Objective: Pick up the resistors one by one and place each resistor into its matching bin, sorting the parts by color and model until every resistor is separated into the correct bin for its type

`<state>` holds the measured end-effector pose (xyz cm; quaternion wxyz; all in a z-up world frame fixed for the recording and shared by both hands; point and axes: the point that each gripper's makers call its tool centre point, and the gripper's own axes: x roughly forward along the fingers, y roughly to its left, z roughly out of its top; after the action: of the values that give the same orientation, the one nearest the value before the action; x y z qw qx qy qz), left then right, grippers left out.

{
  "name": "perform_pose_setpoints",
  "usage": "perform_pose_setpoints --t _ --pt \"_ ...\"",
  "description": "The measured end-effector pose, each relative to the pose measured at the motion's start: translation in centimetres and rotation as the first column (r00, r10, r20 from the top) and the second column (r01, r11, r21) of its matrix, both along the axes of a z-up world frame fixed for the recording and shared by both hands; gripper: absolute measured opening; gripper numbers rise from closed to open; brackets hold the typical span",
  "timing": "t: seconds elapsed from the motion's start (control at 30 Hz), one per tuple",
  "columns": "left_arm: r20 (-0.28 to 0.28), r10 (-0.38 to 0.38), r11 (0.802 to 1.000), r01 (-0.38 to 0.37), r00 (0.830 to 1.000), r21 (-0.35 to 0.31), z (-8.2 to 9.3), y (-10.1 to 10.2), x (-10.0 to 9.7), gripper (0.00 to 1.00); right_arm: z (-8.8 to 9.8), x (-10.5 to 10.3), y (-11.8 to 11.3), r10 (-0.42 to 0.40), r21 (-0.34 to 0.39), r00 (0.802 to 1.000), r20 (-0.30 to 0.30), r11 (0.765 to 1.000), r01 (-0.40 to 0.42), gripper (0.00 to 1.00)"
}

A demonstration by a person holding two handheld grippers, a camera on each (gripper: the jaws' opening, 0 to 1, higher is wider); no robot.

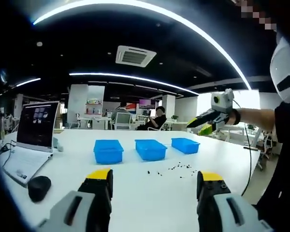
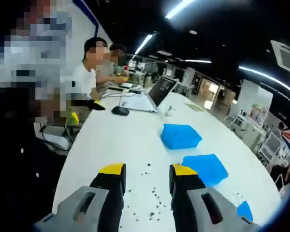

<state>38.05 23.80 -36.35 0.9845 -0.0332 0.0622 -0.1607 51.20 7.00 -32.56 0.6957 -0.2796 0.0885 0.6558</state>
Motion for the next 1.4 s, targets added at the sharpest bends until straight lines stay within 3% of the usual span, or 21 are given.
perform_pose_setpoints --t 0.1,0.27,0.5,0.53,0.6,0.63,0.7,0.8,0.9,0.97,1.17,1.27,1.33,1.4 --pt "-0.004 0.008 1.000 -0.008 1.000 -0.003 -0.2 0.2 -0.1 0.71 -1.0 0.8 1.4 0.100 -0.080 0.994 0.044 0.992 -0.096 0.37" --pt "-0.007 0.019 1.000 -0.019 1.000 -0.009 -0.3 0.3 -0.4 0.71 -3.6 1.5 4.0 0.301 -0.282 0.945 0.131 0.925 -0.255 0.35" --pt "-0.006 0.028 1.000 -0.028 1.000 -0.011 -0.4 0.3 -0.5 0.71 -6.7 2.2 6.2 0.530 -0.518 0.836 0.141 0.759 -0.394 0.34" --pt "-0.005 0.030 0.999 -0.030 1.000 -0.011 -0.4 0.3 -0.6 0.71 -6.9 2.3 6.4 0.541 -0.531 0.829 0.138 0.747 -0.399 0.34" --pt "-0.005 0.033 0.999 -0.033 0.999 -0.010 -0.4 0.4 -0.6 0.72 -7.7 2.7 7.3 0.591 -0.571 0.796 0.132 0.702 -0.426 0.34" --pt "-0.005 0.034 0.999 -0.034 0.999 -0.010 -0.4 0.4 -0.6 0.72 -7.9 3.0 7.6 0.592 -0.572 0.795 0.128 0.699 -0.428 0.34" --pt "-0.006 0.038 0.999 -0.038 0.999 -0.012 -0.5 0.5 -0.7 0.72 -8.6 3.1 8.3 0.628 -0.600 0.769 0.121 0.663 -0.447 0.33" --pt "-0.012 0.041 0.999 -0.041 0.999 -0.016 -0.7 0.4 -0.8 0.72 -10.2 4.2 8.9 0.694 -0.681 0.705 0.146 0.588 -0.437 0.32" --pt "-0.020 0.040 0.999 -0.040 0.999 -0.020 -0.9 0.3 -0.9 0.72 -11.9 4.0 9.4 0.722 -0.706 0.683 0.110 0.541 -0.458 0.30" --pt "-0.025 0.037 0.999 -0.038 0.999 -0.016 -1.1 0.3 -0.8 0.72 -12.8 4.1 9.4 0.754 -0.738 0.650 0.096 0.492 -0.461 0.29" --pt "-0.030 0.033 0.999 -0.033 0.999 -0.014 -1.1 0.1 -0.7 0.72 -14.4 3.9 10.1 0.784 -0.770 0.617 0.072 0.437 -0.465 0.25" --pt "-0.028 0.030 0.999 -0.030 0.999 -0.014 -1.0 -0.2 -0.6 0.72 -14.8 4.1 10.2 0.779 -0.772 0.624 0.059 0.432 -0.466 0.23" --pt "-0.031 0.029 0.999 -0.030 0.999 -0.013 -1.1 -0.3 -0.6 0.72 -15.1 4.1 9.9 0.786 -0.783 0.618 0.038 0.408 -0.470 0.23" --pt "-0.033 0.028 1.000 -0.028 0.999 -0.011 -1.1 -0.4 -0.6 0.72 -15.4 4.0 9.9 0.788 -0.786 0.616 0.028 0.398 -0.473 0.22"
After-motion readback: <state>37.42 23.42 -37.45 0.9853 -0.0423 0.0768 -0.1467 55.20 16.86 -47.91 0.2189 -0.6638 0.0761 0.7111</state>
